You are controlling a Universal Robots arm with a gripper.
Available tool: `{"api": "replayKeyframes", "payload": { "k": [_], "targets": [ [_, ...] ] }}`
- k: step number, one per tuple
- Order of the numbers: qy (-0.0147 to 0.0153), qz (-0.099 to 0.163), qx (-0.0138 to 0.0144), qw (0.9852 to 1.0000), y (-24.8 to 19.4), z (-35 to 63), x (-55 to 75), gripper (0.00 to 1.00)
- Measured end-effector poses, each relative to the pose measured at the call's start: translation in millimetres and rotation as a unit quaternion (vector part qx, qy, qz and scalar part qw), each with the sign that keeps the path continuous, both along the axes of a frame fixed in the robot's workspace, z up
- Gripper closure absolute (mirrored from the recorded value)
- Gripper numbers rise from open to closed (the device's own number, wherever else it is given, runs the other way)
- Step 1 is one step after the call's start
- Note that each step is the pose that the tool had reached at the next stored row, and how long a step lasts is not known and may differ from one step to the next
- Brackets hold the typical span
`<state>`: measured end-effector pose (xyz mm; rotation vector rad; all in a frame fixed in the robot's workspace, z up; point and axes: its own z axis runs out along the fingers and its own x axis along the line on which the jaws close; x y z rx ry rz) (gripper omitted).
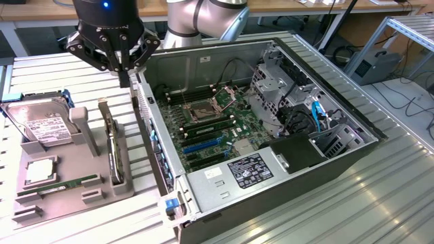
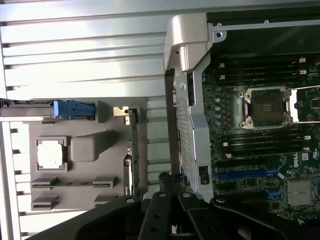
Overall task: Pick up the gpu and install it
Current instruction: 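Reach for the gpu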
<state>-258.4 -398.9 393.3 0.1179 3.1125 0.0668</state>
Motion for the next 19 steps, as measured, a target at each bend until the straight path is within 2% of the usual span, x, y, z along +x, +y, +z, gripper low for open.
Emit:
{"api": "replayKeyframes", "payload": {
  "k": [19],
  "targets": [
    [0.0,0.0,-0.0002,1.0,0.0,0.0,-19.4,0.89]
  ]
}}
